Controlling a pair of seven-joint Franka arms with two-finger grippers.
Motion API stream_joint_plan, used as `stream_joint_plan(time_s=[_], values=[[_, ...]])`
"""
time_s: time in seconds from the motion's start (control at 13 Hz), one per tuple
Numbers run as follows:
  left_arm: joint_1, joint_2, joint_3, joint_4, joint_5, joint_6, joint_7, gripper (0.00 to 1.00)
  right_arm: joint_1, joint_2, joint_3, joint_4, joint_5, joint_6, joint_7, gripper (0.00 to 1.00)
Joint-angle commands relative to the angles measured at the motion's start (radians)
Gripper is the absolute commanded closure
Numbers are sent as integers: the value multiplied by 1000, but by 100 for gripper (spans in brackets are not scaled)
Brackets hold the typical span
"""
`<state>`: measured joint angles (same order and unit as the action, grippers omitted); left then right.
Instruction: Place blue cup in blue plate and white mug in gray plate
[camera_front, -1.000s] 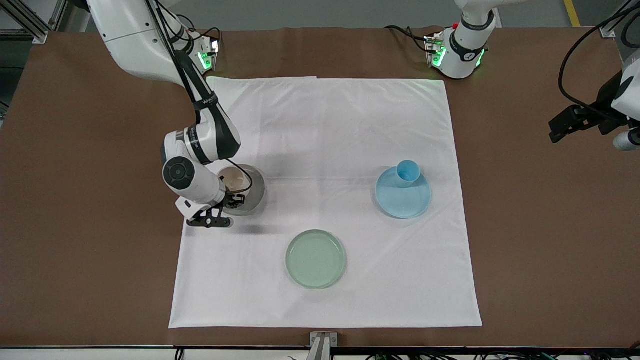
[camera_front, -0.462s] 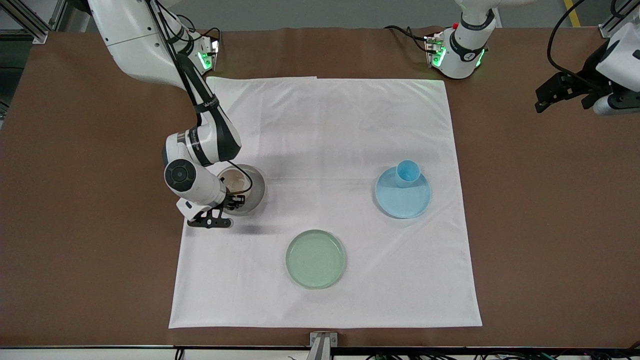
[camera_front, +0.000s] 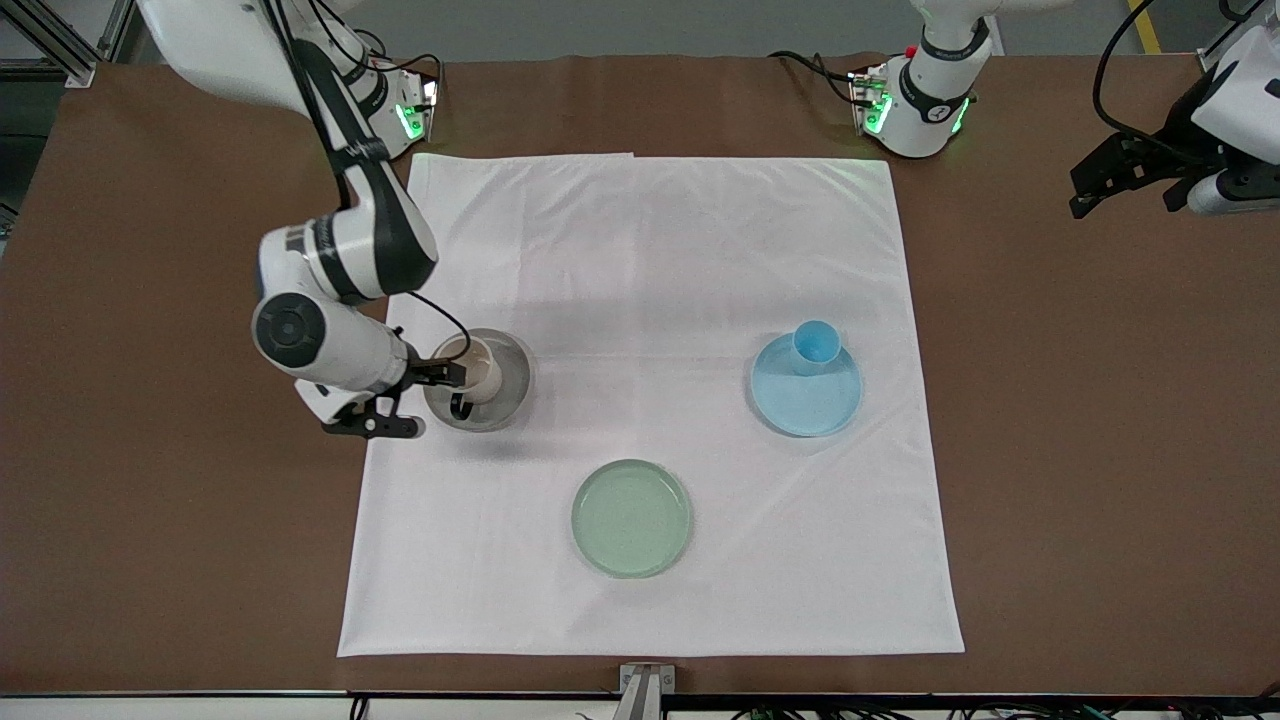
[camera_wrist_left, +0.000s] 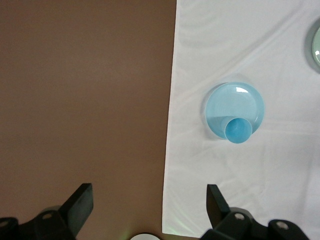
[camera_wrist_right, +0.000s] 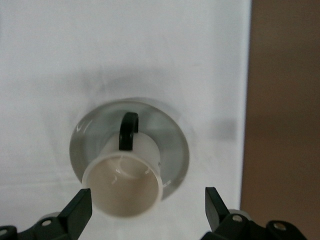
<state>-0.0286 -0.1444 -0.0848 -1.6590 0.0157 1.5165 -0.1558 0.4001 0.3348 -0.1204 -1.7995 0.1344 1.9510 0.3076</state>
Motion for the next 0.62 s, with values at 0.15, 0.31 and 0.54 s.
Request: stream_joint_plan(time_s=[0.15,0.31,0.54], values=[[-4,-18,-1,-12,9,11,12,0,-124,-284,10,-51,-96,-237,-50,0],[-4,-18,-1,-10,7,11,12,0,-194,-347,11,-51,-102,-294,-137,0],[-2,-11,0,-5,7,13,9,0,-312,-372,11,-49,-102,-300,-324,0]])
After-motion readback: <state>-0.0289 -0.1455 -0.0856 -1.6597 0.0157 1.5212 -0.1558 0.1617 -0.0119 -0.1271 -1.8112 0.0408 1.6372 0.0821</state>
